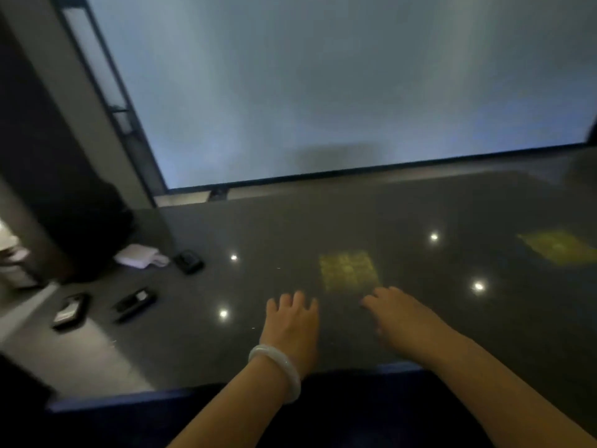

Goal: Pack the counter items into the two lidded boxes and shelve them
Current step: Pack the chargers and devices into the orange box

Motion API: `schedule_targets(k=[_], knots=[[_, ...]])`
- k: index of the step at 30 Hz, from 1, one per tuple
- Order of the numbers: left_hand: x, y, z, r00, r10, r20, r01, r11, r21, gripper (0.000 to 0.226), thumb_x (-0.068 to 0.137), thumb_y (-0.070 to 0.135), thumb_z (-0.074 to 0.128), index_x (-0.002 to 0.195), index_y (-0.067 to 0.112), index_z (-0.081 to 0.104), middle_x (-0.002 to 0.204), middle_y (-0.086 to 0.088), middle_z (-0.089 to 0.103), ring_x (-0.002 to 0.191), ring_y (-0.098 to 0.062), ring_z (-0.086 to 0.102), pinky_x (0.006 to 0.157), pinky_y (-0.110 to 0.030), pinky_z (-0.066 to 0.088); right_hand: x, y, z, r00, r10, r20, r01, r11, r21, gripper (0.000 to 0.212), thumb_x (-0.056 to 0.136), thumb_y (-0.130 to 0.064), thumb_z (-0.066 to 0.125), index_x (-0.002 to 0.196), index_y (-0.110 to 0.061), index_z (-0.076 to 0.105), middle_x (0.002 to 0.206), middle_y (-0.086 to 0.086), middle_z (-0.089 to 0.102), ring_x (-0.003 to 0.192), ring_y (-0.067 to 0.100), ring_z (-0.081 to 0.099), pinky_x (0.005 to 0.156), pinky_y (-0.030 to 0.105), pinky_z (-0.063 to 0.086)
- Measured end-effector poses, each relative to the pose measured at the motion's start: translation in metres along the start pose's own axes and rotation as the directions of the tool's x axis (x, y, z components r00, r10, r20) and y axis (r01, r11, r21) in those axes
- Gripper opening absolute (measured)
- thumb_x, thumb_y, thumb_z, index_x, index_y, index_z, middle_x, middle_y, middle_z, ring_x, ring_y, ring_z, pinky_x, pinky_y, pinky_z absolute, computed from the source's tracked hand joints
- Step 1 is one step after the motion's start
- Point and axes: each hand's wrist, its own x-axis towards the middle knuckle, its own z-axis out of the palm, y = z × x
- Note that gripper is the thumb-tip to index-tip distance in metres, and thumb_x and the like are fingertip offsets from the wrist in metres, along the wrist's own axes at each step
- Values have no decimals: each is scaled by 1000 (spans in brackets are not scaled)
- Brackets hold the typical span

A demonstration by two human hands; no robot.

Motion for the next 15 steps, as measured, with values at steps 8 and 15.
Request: schedule_targets(k=[8,15], knots=[[-35,-136,28,943,-320,93,327,943,-68,54,88,24,57,138,18,37,136,-10,40,125,-33,38,110,-53,24,110,-126,-10,953,-287,92,283,957,58,43,92,-20,54,134,-21,45,132,2,45,123,22,44,100,34,41],[-26,-229,67,862,-472,184,499,855,-141,57,91,22,56,143,19,34,145,-12,32,132,-34,32,112,-52,23,201,-198,-5,916,-380,130,371,925,84,52,90,-36,61,138,-25,43,134,-2,46,125,17,43,101,31,41]])
